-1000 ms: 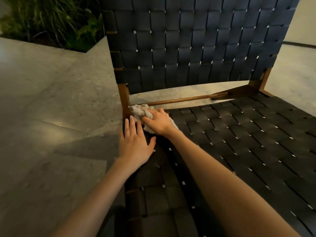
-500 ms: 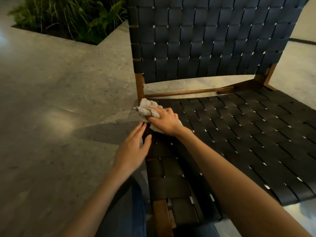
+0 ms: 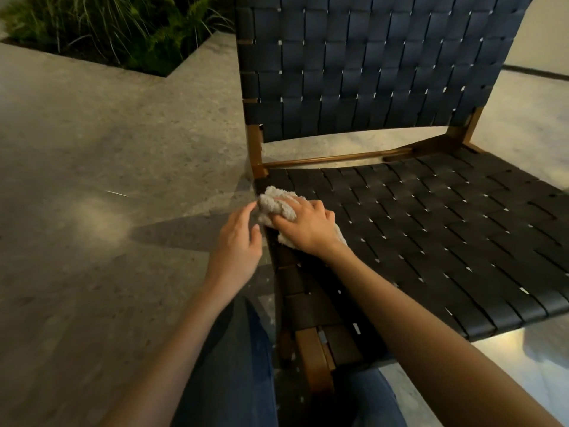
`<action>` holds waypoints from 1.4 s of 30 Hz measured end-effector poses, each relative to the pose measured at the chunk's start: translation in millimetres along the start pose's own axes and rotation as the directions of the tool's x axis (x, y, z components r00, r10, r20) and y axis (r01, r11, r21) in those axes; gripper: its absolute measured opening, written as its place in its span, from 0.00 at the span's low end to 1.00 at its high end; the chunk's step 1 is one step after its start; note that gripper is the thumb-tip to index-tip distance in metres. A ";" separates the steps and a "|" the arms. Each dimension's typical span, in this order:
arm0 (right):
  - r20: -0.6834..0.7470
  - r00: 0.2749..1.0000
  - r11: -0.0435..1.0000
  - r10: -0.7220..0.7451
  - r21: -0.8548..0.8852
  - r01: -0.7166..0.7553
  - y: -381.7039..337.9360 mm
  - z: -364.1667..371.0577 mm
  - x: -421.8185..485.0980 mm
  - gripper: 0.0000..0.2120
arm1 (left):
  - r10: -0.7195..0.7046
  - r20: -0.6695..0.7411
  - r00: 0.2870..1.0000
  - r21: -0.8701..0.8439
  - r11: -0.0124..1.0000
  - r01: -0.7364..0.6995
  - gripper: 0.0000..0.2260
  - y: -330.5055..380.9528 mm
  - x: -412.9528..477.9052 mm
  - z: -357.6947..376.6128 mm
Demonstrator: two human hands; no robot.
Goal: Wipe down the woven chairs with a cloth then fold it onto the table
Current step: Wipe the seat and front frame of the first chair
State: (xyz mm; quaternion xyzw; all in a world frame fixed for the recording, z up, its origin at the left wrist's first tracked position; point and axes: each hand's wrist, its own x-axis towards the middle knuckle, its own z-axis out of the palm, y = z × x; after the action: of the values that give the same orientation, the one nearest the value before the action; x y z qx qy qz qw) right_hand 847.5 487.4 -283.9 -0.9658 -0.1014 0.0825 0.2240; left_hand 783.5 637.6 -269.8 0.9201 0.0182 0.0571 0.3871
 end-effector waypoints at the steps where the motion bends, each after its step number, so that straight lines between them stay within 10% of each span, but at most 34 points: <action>1: -0.008 1.000 1.000 0.020 -0.004 -0.020 4.0 1.5 4.8 0.27 | -0.003 0.021 1.000 -0.010 1.000 0.003 0.21 2.2 -1.2 1.1; 8: -0.066 0.949 0.934 0.308 -0.167 -0.315 79.3 -25.0 -23.8 0.29 | 0.063 0.237 0.970 -0.053 0.997 -0.052 0.22 18.9 -6.6 10.2; 18: 0.007 1.000 0.999 0.023 -0.050 -0.022 -5.5 -18.6 -111.2 0.23 | 0.002 0.169 0.986 -0.316 0.947 0.052 0.28 12.3 -17.8 14.9; 25: -0.069 0.967 0.931 0.244 -0.262 -0.254 52.7 -48.6 -146.9 0.26 | 0.170 0.185 0.968 -0.169 0.976 -0.139 0.22 21.2 -27.8 11.3; 35: -0.215 0.977 0.993 0.014 -0.115 -0.039 -35.6 -13.3 -200.2 0.25 | 0.197 0.251 0.948 -0.208 0.967 -0.145 0.19 25.4 -38.3 10.1; 42: -0.308 0.950 0.962 0.050 -0.239 -0.128 27.1 -30.3 -223.3 0.26 | 0.239 0.331 0.913 -0.140 0.969 -0.202 0.17 28.4 -45.8 8.1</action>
State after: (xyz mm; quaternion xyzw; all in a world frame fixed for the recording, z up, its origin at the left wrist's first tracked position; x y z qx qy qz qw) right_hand 642.3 399.0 -243.8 -0.9915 -0.0321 -0.0684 0.1060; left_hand 738.7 608.4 -259.3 0.8907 -0.1571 -0.0611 0.4222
